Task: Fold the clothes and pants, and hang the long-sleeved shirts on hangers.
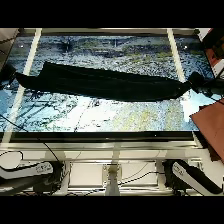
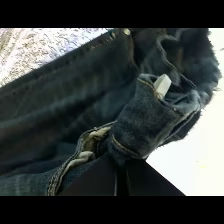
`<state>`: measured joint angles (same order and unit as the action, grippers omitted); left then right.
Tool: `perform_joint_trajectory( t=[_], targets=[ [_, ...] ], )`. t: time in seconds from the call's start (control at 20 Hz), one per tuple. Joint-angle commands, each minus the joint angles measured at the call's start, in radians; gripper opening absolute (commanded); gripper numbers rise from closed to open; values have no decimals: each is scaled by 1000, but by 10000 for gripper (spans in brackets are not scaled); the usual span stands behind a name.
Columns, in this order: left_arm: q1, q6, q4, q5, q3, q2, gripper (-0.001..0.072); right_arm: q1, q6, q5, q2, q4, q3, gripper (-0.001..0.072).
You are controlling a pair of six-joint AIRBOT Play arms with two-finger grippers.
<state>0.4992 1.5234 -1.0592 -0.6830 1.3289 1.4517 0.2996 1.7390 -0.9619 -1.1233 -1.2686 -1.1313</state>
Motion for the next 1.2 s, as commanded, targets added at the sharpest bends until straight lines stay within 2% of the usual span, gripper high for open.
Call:
perform_joint_trajectory(
  t=[0.0, 0.15, 0.3, 0.35, 0.5, 0.7, 0.95, 1.0, 1.05, 1.1, 1.15],
  targets=[
    [-56, 84, -19, 0, 139, 122, 28, -28, 64, 40, -132, -34, -97, 33],
    [-96, 111, -25, -1, 261, 226, 27, -28, 117, 98, -237, -34, -168, 33],
    [-138, 241, -153, 3, 370, 328, 27, -28, 172, 151, -333, -33, -232, 32],
    [-151, 259, -160, 13, 403, 362, 28, -28, 190, 162, -366, -33, -252, 32],
    [-191, 268, -160, 61, 475, 446, 27, -43, 223, 248, -438, -25, -282, 32],
    [-231, 351, -160, 180, 486, 513, 28, -79, 292, 396, -512, -26, -284, 33],
    [-256, 349, -160, 235, 489, 560, 36, -89, 320, 473, -575, -14, -285, 35],
    [-256, 336, -161, 255, 489, 561, 140, -89, 312, 489, -575, -24, -285, 76],
    [-256, 295, -161, 263, 491, 558, 417, -89, 294, 521, -573, -27, -285, 311],
    [-256, 203, -161, 270, 492, 550, 634, -89, 235, 557, -570, -26, -285, 392],
    [-256, 101, -161, 275, 492, 536, 639, -91, 162, 577, -562, -24, -286, 392]
  ],
)
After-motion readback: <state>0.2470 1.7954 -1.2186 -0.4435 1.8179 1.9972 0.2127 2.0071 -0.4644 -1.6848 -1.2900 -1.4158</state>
